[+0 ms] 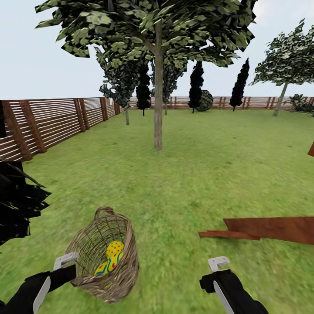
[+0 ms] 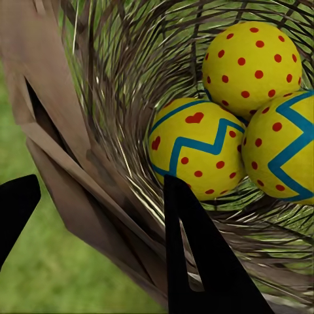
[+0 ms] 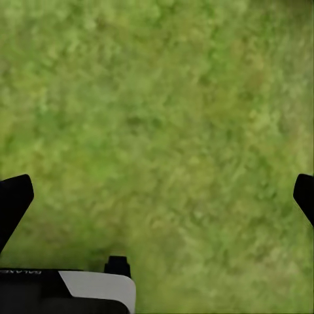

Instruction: Take the three Easter eggs out of the wicker basket on the lawn in the garden, then place them on the lawn next to a single tree (choose any tree) so that all three eggs are next to the same tree and none are left in the basket.

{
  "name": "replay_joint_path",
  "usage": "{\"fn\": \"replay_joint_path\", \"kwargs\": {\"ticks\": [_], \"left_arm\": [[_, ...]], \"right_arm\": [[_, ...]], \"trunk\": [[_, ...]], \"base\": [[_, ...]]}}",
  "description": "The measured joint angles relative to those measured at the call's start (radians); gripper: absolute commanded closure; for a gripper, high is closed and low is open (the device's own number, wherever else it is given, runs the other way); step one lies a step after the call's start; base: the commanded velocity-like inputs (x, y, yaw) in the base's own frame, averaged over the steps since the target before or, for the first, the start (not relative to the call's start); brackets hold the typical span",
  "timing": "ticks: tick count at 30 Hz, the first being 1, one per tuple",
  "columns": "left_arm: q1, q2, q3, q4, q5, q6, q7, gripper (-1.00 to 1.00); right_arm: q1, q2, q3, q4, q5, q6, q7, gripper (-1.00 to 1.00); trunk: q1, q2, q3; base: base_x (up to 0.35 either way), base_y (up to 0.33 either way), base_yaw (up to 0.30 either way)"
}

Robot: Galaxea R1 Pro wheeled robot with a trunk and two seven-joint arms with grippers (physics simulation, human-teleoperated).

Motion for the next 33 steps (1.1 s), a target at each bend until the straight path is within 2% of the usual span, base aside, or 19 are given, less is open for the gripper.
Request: {"fn": "replay_joint_path", "kwargs": {"ticks": [7,15,33], "left_arm": [[0.000,0.000,0.002,-0.001,0.000,0.000,0.000,1.00],[0.000,0.000,0.002,-0.001,0.002,0.000,0.000,1.00],[-0.001,0.000,0.002,-0.001,0.002,-0.001,0.000,1.00]], "right_arm": [[0.000,0.000,0.001,0.000,0.001,0.000,0.000,-1.00],[0.000,0.002,0.003,0.000,0.002,0.000,-0.002,-1.00],[0.000,0.003,0.004,0.000,0.001,0.000,-0.002,-1.00]], "trunk": [[0.000,0.000,0.000],[0.000,0.000,-0.009],[0.000,0.000,-0.010]], "base": [[0.335,0.000,0.011],[0.335,0.000,0.183],[0.335,0.000,0.004]]}}
